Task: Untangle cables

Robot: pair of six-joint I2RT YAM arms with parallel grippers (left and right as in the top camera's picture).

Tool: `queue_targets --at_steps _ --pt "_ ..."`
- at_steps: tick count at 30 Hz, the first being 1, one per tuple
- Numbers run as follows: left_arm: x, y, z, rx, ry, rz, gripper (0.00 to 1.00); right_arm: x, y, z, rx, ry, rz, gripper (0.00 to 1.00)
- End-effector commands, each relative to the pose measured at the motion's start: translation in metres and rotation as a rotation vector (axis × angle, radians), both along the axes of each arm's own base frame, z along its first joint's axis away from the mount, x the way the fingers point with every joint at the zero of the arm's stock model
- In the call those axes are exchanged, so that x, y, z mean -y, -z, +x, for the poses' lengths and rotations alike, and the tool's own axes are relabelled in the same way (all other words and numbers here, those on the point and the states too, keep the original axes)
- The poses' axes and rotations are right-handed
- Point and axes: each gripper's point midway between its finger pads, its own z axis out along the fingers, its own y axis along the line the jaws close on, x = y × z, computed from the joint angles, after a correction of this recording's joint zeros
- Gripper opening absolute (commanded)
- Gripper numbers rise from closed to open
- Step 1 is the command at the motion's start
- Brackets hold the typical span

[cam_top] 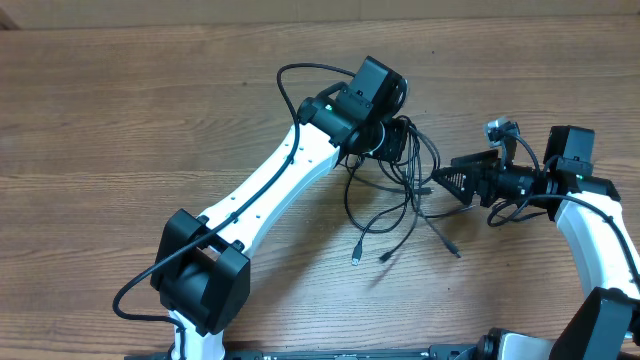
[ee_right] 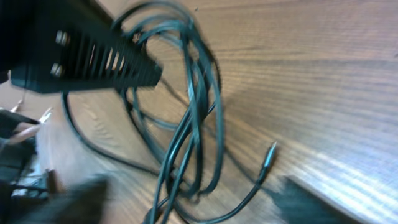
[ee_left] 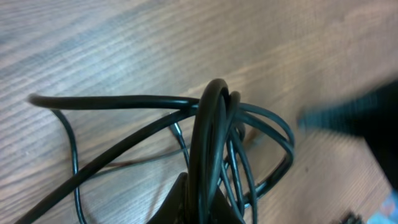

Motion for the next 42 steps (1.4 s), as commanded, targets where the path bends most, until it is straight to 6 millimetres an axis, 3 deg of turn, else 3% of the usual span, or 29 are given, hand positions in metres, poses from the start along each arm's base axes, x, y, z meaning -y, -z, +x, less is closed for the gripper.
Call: queue_targets --at_steps 1,8,16,17,21,22,25,27,28,38,40,42 --pt "0.007 -0.001 -0.015 -0.021 0.109 -0.027 0.04 0.001 -0.005 0.006 0.038 -0.002 -0.012 1.0" --pt "0.021 -0.01 -0.035 -0.101 0.186 -0.129 0.04 0.003 -0.01 0.014 0.093 -0.002 -0.027 1.0" --pt "0.025 -0.012 -0.036 -0.16 0.114 -0.157 0.04 -0.001 -0.01 0.014 0.096 -0.014 -0.027 1.0" --pt "0.027 -0.013 -0.036 -0.16 0.11 -0.162 0.04 -0.002 -0.01 0.013 0.097 -0.018 -0.027 0.96" --pt "0.037 -0.016 -0.04 -0.146 0.128 -0.174 0.04 -0.011 -0.011 0.013 0.11 -0.046 -0.03 0.48" --pt "0.038 -0.016 -0.042 -0.145 0.133 -0.175 0.04 -0.012 -0.011 0.013 0.112 -0.052 -0.03 0.4" --pt "0.043 -0.017 -0.046 -0.14 0.146 -0.178 0.04 -0.017 -0.012 0.013 0.123 -0.065 -0.032 0.3" --pt "0.045 -0.017 -0.048 -0.139 0.152 -0.179 0.04 -0.018 -0.012 0.014 0.129 -0.07 -0.033 0.16" --pt "0.046 -0.017 -0.048 -0.139 0.154 -0.179 0.04 -0.018 -0.012 0.014 0.132 -0.071 -0.034 0.04" --pt "0.044 -0.015 -0.045 -0.132 0.131 -0.163 0.04 -0.018 -0.012 0.014 0.131 -0.071 -0.034 0.05" --pt "0.043 -0.015 -0.044 -0.131 0.121 -0.158 0.04 -0.018 -0.013 0.014 0.131 -0.071 -0.033 0.27" --pt "0.042 -0.013 -0.041 -0.126 0.1 -0.146 0.04 -0.018 -0.012 0.014 0.131 -0.071 -0.033 0.29"
